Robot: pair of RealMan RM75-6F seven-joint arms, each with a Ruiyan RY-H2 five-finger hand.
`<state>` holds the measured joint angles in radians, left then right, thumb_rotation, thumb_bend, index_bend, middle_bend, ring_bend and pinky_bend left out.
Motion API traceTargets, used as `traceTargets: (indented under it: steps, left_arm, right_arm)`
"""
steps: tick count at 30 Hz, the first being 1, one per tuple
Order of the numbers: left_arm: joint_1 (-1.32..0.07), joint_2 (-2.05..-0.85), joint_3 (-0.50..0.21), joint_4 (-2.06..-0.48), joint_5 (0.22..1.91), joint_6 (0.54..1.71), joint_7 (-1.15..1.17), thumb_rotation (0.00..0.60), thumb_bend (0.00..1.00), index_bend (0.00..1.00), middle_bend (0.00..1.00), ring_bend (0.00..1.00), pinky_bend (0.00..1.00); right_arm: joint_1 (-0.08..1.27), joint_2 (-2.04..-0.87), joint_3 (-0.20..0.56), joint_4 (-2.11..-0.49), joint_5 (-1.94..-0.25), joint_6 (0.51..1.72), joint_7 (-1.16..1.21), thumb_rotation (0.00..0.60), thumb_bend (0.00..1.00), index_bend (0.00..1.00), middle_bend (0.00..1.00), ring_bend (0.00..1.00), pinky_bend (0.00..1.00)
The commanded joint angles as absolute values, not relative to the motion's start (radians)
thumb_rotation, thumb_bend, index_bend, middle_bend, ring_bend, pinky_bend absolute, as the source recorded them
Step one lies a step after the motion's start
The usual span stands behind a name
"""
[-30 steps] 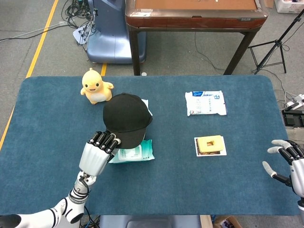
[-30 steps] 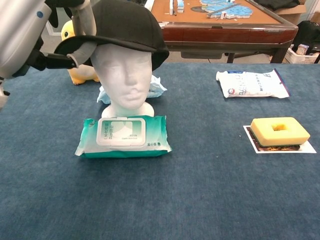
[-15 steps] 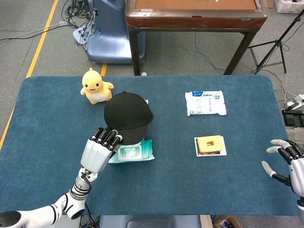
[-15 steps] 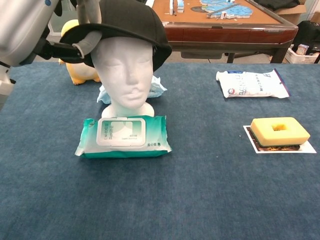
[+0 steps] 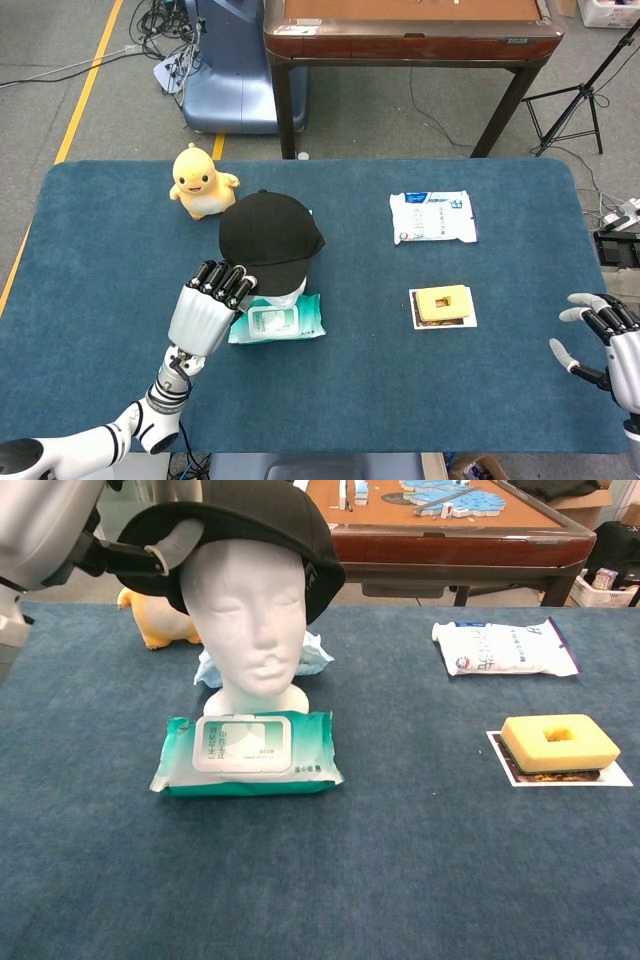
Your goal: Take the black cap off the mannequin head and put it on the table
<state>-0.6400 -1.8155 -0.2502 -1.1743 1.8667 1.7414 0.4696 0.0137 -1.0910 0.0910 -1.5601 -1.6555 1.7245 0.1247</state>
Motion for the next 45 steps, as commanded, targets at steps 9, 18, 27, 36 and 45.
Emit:
traceTargets:
  steps: [9, 18, 27, 36, 45]
  left_arm:
    - [-0.662, -1.795, -0.265, -1.196, 1.858, 1.722, 0.490, 0.600, 0.38, 0.67, 0.64, 0.46, 0.54]
    - [-0.696, -1.794, -0.298, -1.160, 1.823, 1.695, 0.488, 0.600, 0.38, 0.67, 0.64, 0.46, 0.54]
    - [-0.710, -1.773, -0.326, -1.144, 1.785, 1.695, 0.490, 0.600, 0.38, 0.67, 0.64, 0.46, 0.54]
    - [-0.704, -1.735, -0.353, -1.161, 1.742, 1.712, 0.484, 0.600, 0.38, 0.67, 0.64, 0.46, 0.54]
    - [-0.680, -1.687, -0.359, -1.180, 1.717, 1.743, 0.477, 0.600, 0.38, 0.67, 0.64, 0.46, 0.54]
  right_arm:
    - [0.016, -1.093, 0.090, -1.561, -1.656, 1.720, 0.119, 0.600, 0.24, 0.46, 0.34, 0.28, 0.50]
    - [0.019, -1.093, 0.089, -1.562, -1.655, 1.714, 0.116, 0.600, 0.24, 0.46, 0.34, 0.28, 0.50]
    - [0.020, -1.093, 0.088, -1.563, -1.655, 1.713, 0.114, 0.600, 0.25, 0.46, 0.34, 0.28, 0.50]
    - [0.026, -1.096, 0.085, -1.567, -1.657, 1.700, 0.097, 0.600, 0.25, 0.46, 0.34, 0.28, 0.50]
    - [0.026, -1.094, 0.084, -1.572, -1.656, 1.699, 0.092, 0.600, 0.24, 0.46, 0.34, 0.28, 0.50]
